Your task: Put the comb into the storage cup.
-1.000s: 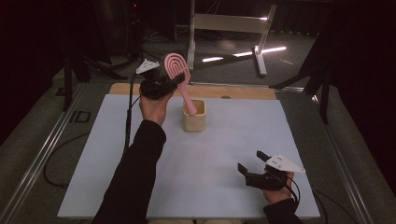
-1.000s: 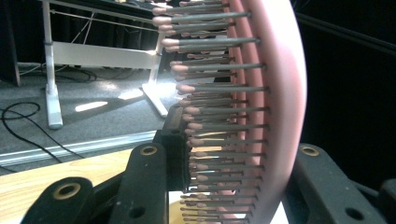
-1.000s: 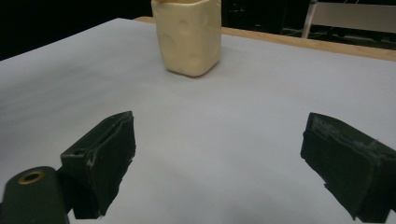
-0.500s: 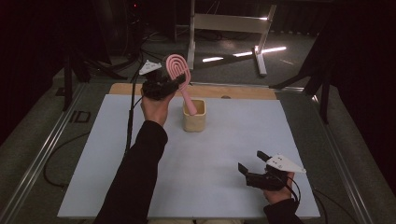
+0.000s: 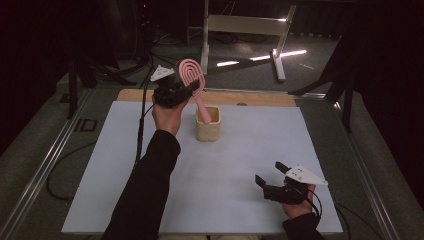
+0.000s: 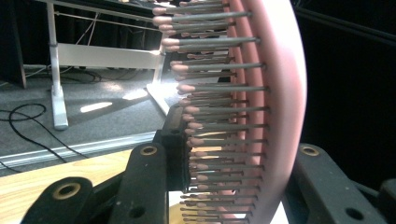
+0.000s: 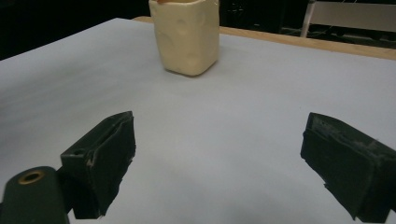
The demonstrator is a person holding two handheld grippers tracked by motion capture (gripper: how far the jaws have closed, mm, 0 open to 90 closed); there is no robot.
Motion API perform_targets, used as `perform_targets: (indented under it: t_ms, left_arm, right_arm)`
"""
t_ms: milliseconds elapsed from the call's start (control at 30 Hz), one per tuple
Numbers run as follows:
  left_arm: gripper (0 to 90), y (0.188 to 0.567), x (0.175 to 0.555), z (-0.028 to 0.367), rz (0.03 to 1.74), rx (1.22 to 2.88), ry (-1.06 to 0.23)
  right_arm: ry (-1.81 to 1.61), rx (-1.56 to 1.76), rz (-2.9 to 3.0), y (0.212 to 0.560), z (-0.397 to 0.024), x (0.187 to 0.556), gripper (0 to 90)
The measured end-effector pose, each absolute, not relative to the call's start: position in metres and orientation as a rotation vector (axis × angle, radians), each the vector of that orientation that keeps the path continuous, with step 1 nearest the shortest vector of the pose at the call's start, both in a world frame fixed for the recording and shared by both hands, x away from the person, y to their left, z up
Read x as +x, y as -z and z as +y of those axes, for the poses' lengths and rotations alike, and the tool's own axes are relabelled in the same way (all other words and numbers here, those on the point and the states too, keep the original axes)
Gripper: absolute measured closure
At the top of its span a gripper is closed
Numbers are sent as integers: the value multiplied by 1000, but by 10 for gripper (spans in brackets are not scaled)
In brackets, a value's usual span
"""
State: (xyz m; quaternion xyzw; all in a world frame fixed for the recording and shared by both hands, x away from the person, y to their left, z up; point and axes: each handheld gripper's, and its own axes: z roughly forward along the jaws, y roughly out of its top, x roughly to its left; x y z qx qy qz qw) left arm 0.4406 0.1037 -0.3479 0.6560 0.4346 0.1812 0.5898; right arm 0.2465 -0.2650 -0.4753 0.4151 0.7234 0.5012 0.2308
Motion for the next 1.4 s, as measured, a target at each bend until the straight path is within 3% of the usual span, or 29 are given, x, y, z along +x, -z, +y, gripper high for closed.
perform_targets:
  t_ms: [1400]
  left_arm:
    - [640, 366, 447, 86, 1025, 1540, -432]
  right_arm:
    - [-1379, 1162, 1976, 476, -267, 246, 100]
